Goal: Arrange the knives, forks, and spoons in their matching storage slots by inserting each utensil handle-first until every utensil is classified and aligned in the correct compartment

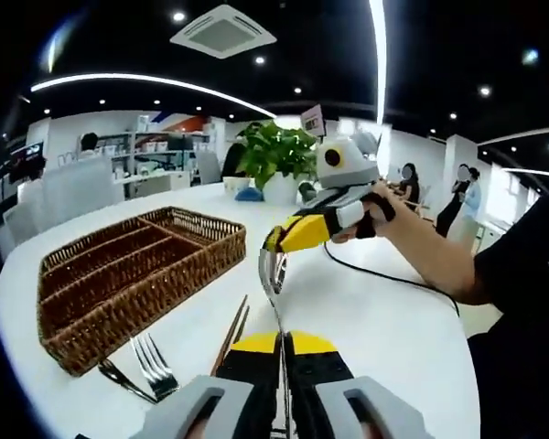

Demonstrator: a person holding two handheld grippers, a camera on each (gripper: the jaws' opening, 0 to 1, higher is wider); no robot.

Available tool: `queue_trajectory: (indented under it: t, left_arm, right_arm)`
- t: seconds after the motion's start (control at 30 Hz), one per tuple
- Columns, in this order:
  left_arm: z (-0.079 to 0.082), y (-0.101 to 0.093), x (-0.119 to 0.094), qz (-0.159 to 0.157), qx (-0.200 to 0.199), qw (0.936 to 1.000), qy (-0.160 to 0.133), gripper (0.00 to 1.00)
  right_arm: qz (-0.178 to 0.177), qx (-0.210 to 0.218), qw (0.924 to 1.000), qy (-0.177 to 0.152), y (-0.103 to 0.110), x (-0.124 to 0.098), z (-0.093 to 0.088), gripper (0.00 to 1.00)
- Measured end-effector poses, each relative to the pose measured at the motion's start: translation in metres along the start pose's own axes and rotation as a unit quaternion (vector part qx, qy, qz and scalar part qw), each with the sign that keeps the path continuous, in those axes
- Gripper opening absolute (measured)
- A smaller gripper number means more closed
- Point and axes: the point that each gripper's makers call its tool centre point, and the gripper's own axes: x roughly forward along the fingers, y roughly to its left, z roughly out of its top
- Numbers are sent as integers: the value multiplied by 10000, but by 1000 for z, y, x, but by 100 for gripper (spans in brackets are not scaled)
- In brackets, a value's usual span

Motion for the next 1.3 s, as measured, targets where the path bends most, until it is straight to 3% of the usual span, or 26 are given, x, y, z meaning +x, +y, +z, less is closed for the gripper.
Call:
queue_trajectory:
  t: [0.1, 0.2, 0.3, 0.33, 0.37, 0.5, 0.6, 0.67, 0.73, 0.8, 0.93, 1.0, 1.07, 1.23, 1.3]
  left_arm:
    - [-2, 1, -4, 2, 155, 9999, 40, 0]
    - [-3, -1, -8, -162, 256, 9995, 39, 0]
    - [-4, -2, -10, -225, 353, 9991, 52, 0]
    - [-4, -3, -12, -265, 406, 9988, 60, 1]
    - [-5, -3, -12, -277, 429, 9987, 61, 1]
    - [-6, -8, -13, -424, 651, 9970, 31, 1]
    - [-9, -11, -12, -444, 807, 9956, 151, 1]
    - [-14, -13, -11, -474, 881, 9946, 262, 0]
    - [-15, -13, -11, -494, 859, 9946, 301, 0]
    - [-13, -12, -12, -480, 835, 9950, 250, 1]
    - [1, -10, -14, -470, 909, 9947, -117, 1]
    - [-1, -13, -13, -497, 980, 9939, -69, 2]
    - [-3, -7, -12, -308, 1359, 9902, -33, 2]
    - [0, -3, -10, -185, 1464, 9889, -150, 10]
    - [1, 4, -8, 75, 1703, 9853, -113, 12]
  right_arm:
    - [-38, -691, 9975, 117, 3, 7, -6, 1]
    - [147, -1239, 9921, 123, 15, 12, -9, 3]
    - [388, -1602, 9863, 114, 29, 14, -10, 12]
    - [358, -1592, 9865, 145, 30, 14, -11, 11]
    - [262, -1651, 9859, 121, 26, 14, -9, 2]
    - [518, -1131, 9922, 12, 36, 9, -4, 1]
    - [570, -1201, 9911, -33, 38, 10, -3, 2]
    - [664, -1553, 9856, -128, 45, 11, -1, 3]
    - [660, -1510, 9863, -115, 45, 12, -1, 2]
    - [597, -1493, 9868, -196, 42, 11, 4, 1]
    - [409, -1105, 9927, -272, 34, 7, 13, 0]
    - [399, -1083, 9930, -247, 33, 9, 13, 0]
    - [320, -1031, 9939, -227, 31, 11, 13, 0]
    - [120, -583, 9982, -79, 22, 18, 10, 0]
    - [36, -434, 9990, -114, 19, 21, 11, 0]
